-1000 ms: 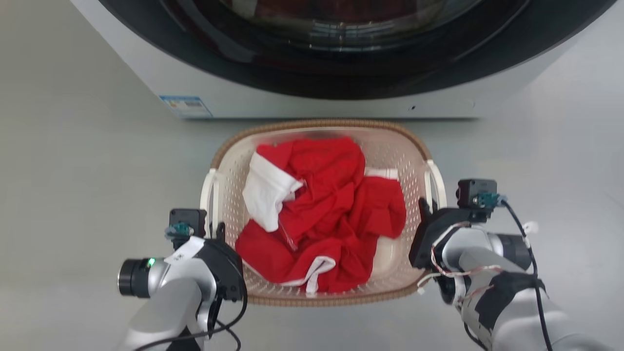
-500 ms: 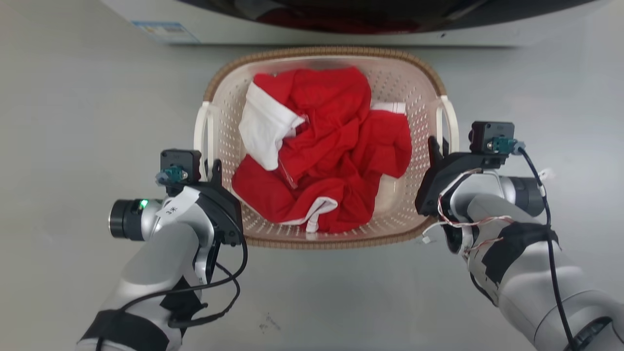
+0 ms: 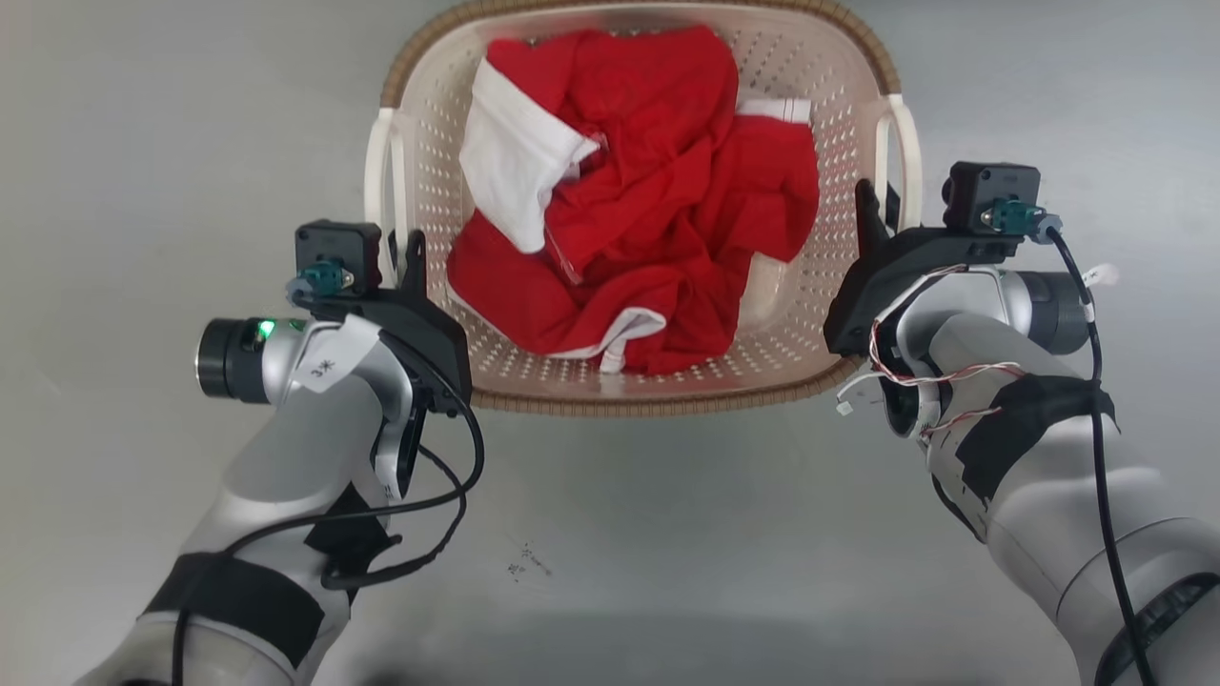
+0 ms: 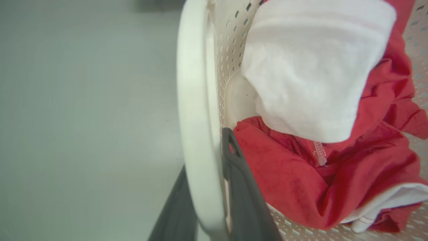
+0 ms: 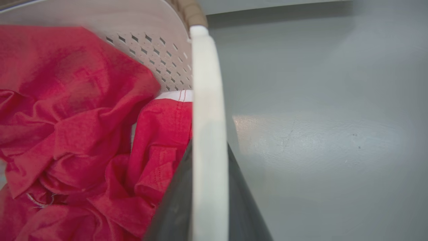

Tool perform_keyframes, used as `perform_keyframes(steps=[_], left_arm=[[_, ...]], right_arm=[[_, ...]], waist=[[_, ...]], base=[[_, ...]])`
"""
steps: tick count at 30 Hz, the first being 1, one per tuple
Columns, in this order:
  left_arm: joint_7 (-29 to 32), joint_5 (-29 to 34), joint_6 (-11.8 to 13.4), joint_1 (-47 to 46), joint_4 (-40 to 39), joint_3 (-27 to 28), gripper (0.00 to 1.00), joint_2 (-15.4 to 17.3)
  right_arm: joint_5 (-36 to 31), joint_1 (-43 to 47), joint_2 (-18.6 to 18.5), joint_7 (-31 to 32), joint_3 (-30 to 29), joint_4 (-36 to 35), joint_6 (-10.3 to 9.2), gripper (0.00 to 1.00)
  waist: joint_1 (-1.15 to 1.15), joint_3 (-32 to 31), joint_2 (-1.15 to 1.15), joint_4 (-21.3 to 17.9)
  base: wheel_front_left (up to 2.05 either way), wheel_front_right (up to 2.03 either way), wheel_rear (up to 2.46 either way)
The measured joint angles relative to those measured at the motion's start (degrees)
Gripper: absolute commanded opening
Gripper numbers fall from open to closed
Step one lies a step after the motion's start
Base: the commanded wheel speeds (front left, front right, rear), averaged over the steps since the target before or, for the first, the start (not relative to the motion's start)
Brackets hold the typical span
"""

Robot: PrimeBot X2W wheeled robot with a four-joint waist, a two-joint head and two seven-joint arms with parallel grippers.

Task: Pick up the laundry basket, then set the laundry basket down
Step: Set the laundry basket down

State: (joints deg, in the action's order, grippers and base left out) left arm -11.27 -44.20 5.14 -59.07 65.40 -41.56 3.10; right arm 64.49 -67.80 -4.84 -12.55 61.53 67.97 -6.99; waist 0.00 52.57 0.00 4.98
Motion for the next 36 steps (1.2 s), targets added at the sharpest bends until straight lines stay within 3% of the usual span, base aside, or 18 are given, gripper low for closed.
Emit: perform_keyframes(steps=[15,16,17,18,19,21,22,36], left_arm=[[-1.67,1.52,-0.03,-3.1,1.2,0.08,0.0,0.04],[-1.93,1.57,-0.03,-3.1,1.29,0.05,0.0,0.05],[-2.02,1.58,-0.03,-3.11,1.37,0.04,0.0,0.07],[-2.03,1.59,-0.03,-3.17,1.47,0.04,0.0,0.07],[-2.05,1.6,-0.03,-3.27,1.59,0.04,0.18,0.07],[-2.21,2.02,-0.1,-3.57,2.0,-0.14,0.6,0.07],[-2.21,2.2,-0.1,-3.63,2.15,-0.21,1.0,0.05],[-2.74,2.19,-0.1,-3.57,3.8,0.25,1.0,0.21]], right_arm=[[-0.1,-1.82,0.11,-1.25,-0.08,0.82,0.71,0.0],[-0.18,-1.94,0.12,-1.29,-0.08,0.88,0.78,0.23],[-0.3,-1.95,0.15,-1.48,-0.09,0.92,0.78,0.23],[-0.41,-1.95,0.18,-1.59,-0.1,0.96,0.78,0.45],[-0.41,-1.95,0.27,-1.58,-0.12,1.03,0.78,0.99],[-0.41,-1.92,0.52,-1.56,-0.16,1.21,0.78,1.0],[-0.41,-1.92,0.64,-1.57,-0.16,1.25,0.78,1.0],[-0.43,-0.23,0.84,-1.66,-0.14,1.9,0.79,1.0]], waist=[[-0.01,2.23,-0.02,0.46],[-0.01,2.25,-0.02,0.45],[-0.01,2.26,-0.01,0.45],[0.0,2.25,-0.01,0.44],[0.0,2.24,-0.01,0.42],[0.01,2.16,0.0,0.39],[0.02,2.1,0.01,0.38],[0.01,-1.65,0.0,0.13]], base=[[0.0,0.0,0.0],[0.0,0.0,0.0],[0.0,0.0,0.0],[0.0,0.0,0.0],[0.0,0.0,0.0],[0.0,0.0,0.0],[0.0,0.0,0.0],[0.0,0.0,0.0]])
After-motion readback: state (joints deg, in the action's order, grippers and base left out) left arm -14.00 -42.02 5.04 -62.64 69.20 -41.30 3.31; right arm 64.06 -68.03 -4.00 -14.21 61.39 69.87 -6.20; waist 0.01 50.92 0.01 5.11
